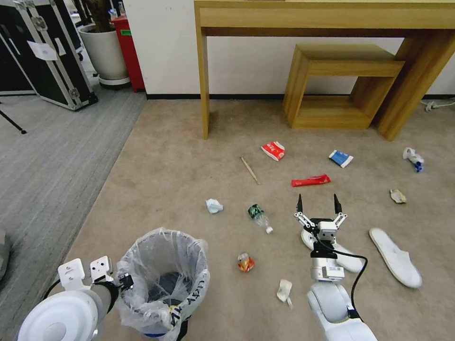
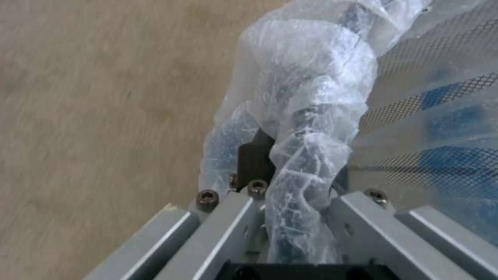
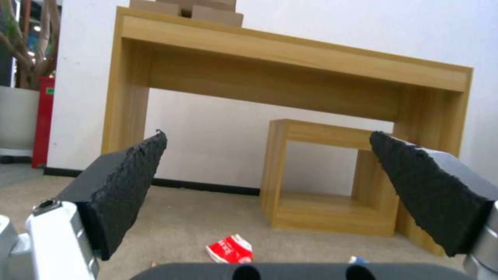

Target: Pick up the trash bin and place the garbage on the floor into it.

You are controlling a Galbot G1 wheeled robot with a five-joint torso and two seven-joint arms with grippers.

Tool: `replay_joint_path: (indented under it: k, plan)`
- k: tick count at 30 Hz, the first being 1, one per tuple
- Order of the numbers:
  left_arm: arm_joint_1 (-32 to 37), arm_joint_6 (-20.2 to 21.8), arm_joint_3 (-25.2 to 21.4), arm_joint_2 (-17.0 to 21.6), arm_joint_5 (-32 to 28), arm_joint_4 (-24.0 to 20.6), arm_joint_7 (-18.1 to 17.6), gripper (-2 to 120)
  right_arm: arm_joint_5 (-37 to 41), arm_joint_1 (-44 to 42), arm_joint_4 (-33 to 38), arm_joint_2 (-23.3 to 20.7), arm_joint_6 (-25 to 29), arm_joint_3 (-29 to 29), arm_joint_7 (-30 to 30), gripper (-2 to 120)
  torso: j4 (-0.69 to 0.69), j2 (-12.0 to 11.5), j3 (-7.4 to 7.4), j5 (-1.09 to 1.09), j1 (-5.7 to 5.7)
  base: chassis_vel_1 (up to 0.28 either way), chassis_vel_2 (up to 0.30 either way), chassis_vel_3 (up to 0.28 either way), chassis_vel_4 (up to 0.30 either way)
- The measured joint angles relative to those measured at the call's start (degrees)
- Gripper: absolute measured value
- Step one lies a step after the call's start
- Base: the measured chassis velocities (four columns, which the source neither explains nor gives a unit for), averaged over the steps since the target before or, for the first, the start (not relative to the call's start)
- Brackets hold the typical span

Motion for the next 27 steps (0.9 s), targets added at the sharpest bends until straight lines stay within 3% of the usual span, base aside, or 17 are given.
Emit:
replay_joint_path:
  k: [6,27]
  plan:
    - [0.6,0.0,0.0,-0.1,0.2,-0.3,-0.1,0,-0.4,-0.1,-0.4,-0.2,0.1,0.2,-0.1,100,0.01,0.0,0.02,-0.01,0.03,-0.107,0.147,0.139,-0.138]
    - [2.1,0.1,0.1,-0.8,1.5,-0.8,-0.2,0,-0.4,-0.8,-0.4,0.6,0.6,-0.3,-0.6,100,0.01,0.0,0.0,-0.01,-0.01,0.002,-0.004,-0.004,0.006]
